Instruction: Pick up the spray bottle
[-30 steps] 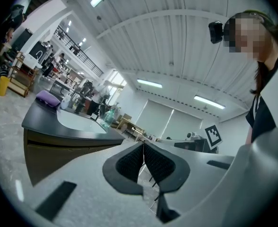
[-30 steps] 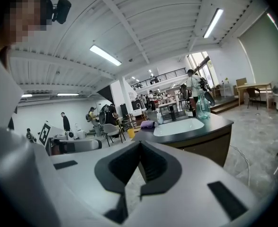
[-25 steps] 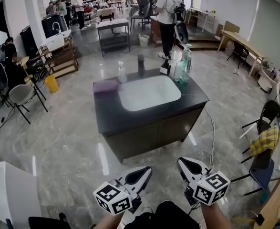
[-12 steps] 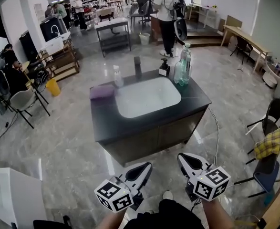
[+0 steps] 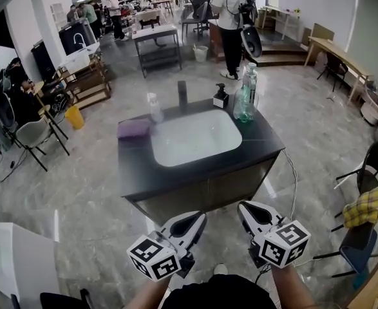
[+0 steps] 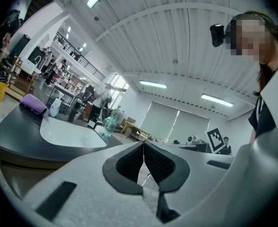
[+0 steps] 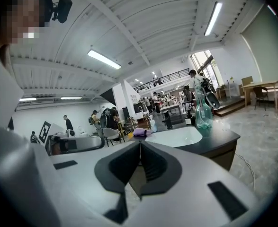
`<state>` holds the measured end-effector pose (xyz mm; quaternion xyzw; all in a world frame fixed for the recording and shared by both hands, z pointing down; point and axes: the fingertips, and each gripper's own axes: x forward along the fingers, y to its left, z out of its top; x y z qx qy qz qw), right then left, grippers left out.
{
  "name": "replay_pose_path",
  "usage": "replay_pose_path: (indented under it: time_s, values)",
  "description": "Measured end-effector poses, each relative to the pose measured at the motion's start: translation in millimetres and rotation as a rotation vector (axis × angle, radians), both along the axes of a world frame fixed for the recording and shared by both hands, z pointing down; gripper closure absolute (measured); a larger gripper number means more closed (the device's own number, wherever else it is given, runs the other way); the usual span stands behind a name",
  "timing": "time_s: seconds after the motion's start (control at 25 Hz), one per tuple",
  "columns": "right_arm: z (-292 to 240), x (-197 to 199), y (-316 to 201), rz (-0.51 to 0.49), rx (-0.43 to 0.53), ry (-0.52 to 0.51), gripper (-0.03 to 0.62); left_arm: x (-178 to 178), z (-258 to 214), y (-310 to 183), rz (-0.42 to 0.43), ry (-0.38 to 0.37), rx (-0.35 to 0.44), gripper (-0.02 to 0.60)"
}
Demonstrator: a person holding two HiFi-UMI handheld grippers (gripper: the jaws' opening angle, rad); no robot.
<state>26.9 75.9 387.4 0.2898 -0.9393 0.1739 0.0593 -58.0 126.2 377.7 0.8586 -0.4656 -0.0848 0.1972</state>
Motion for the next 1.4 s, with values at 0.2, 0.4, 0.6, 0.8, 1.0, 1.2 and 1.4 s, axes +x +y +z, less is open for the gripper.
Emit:
replay_pose_path:
  time_s: [0.2,0.4,0.6,0.8,1.0,1.2,1.4]
  values:
    - [6,13,-22,-0.020,-0.006,0.001,0.586,16,2,-18,-0.014,-0.008,0.003,0.575]
    - [16,23,-40,-0.057,-0.012,0.018,0.586,30,8,-39,-0.034,-0.009,0.001,0.575]
    - [21,38,-59,-0.063,-0.016,0.028,0.588,46,11,-54,-0.042,-0.006,-0.003,0.575]
    - [25,49,-69,-0.058,-0.029,0.035,0.586,60,16,-65,-0.029,-0.009,-0.025,0.575]
    - [27,55,-80,-0.038,-0.037,0.024,0.586,68,14,-78,0.000,-0.034,-0.020,0.575]
    - [30,59,-91,-0.019,-0.046,0.024,0.586,70,13,-93,0.020,-0.005,-0.024,0.575]
    - [31,54,-108,-0.004,-0.047,0.031,0.588,64,14,-113,0.039,-0.014,-0.019,0.575]
